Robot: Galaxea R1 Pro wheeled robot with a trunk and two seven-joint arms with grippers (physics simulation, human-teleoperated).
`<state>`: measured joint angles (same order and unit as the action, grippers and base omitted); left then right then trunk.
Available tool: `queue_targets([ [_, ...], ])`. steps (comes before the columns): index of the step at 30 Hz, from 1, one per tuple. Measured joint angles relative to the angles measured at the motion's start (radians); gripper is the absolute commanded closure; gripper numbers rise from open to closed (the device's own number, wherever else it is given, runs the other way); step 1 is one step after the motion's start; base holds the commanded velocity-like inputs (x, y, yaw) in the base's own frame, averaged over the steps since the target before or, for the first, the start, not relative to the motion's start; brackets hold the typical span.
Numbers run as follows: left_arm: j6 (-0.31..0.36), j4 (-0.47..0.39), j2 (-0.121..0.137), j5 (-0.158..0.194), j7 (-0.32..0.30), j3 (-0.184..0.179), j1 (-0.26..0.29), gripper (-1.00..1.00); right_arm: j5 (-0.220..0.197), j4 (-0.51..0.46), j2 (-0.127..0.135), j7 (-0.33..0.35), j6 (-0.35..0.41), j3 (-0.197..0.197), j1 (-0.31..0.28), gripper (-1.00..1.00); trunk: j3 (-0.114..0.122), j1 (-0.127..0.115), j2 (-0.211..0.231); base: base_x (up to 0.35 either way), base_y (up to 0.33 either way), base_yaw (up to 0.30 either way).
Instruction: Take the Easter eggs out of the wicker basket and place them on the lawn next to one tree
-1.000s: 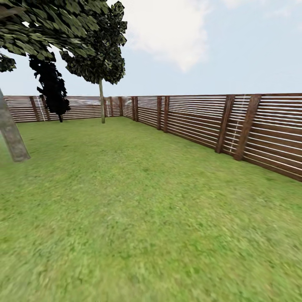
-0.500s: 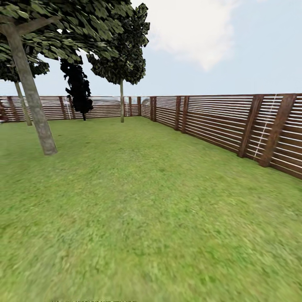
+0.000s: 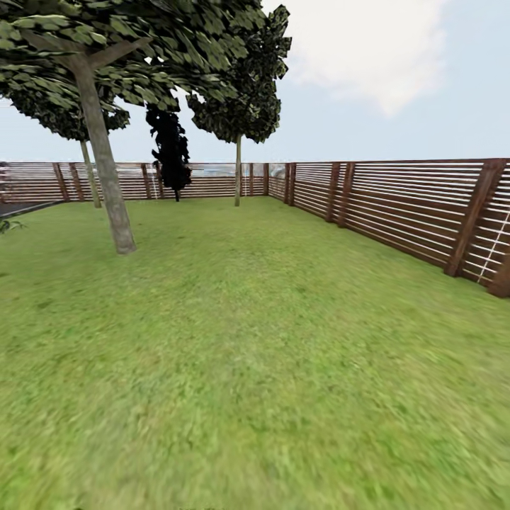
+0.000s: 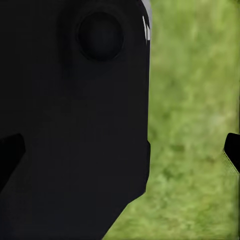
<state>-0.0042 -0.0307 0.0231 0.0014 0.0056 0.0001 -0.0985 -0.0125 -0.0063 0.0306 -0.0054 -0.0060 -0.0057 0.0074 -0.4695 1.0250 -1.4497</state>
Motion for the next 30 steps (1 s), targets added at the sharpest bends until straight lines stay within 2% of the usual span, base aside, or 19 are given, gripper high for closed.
queue_targets([
  [30, 0.000, 0.000, 0.000, 0.000, 0.000, 0.000, 0.000, -1.00, 0.000, 0.000, 0.000, 0.000, 0.000, 0.000, 0.001, -1.00, 0.000, 0.000, 0.000, 0.000, 0.000, 0.290],
])
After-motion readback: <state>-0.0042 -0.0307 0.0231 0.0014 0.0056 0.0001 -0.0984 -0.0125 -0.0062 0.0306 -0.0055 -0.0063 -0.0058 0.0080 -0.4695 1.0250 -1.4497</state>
